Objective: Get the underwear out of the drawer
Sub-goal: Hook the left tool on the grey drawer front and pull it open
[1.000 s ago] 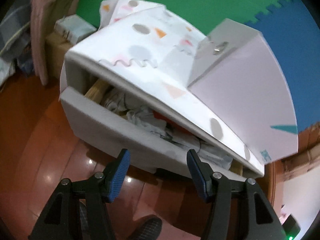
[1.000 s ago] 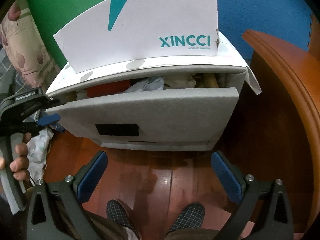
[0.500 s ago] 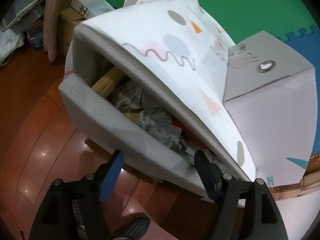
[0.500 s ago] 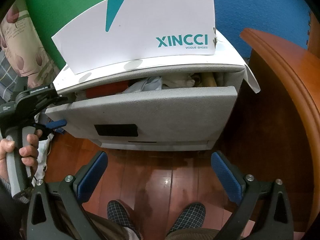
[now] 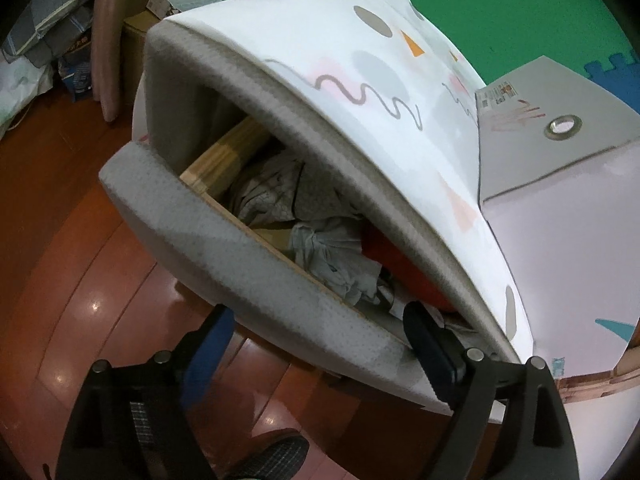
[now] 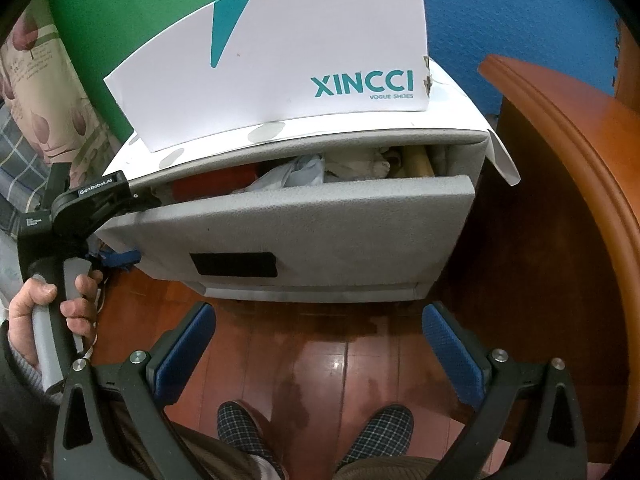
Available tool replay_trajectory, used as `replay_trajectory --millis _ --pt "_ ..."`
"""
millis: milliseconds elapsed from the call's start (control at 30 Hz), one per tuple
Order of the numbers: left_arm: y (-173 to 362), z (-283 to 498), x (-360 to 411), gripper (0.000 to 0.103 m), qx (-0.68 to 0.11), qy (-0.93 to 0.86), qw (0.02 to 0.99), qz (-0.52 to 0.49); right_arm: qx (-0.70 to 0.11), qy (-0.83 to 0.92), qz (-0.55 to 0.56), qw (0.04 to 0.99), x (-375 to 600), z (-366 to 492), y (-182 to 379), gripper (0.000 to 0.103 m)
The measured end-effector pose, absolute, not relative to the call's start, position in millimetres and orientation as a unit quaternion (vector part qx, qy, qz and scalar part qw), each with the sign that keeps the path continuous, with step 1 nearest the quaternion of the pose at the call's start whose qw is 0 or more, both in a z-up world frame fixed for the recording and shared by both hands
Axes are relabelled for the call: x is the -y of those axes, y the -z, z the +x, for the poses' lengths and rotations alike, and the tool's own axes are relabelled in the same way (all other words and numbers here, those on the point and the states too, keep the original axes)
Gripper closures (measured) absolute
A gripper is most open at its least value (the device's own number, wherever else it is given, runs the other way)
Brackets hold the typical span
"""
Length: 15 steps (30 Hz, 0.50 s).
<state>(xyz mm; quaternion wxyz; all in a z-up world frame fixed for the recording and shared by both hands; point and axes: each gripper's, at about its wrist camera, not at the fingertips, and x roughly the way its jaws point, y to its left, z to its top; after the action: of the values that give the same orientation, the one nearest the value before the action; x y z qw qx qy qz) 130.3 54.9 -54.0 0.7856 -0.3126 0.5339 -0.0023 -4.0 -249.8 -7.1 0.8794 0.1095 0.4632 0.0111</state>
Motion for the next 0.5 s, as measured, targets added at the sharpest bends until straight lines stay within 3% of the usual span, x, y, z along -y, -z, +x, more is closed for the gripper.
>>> replay_trajectory --millis 500 --pt "48.1 75.6 -66.7 0.011 -0.564 0.012 0.775 -0.285 -0.463 -0.035 0.114 0.878 262.3 -34.0 -17.3 0.001"
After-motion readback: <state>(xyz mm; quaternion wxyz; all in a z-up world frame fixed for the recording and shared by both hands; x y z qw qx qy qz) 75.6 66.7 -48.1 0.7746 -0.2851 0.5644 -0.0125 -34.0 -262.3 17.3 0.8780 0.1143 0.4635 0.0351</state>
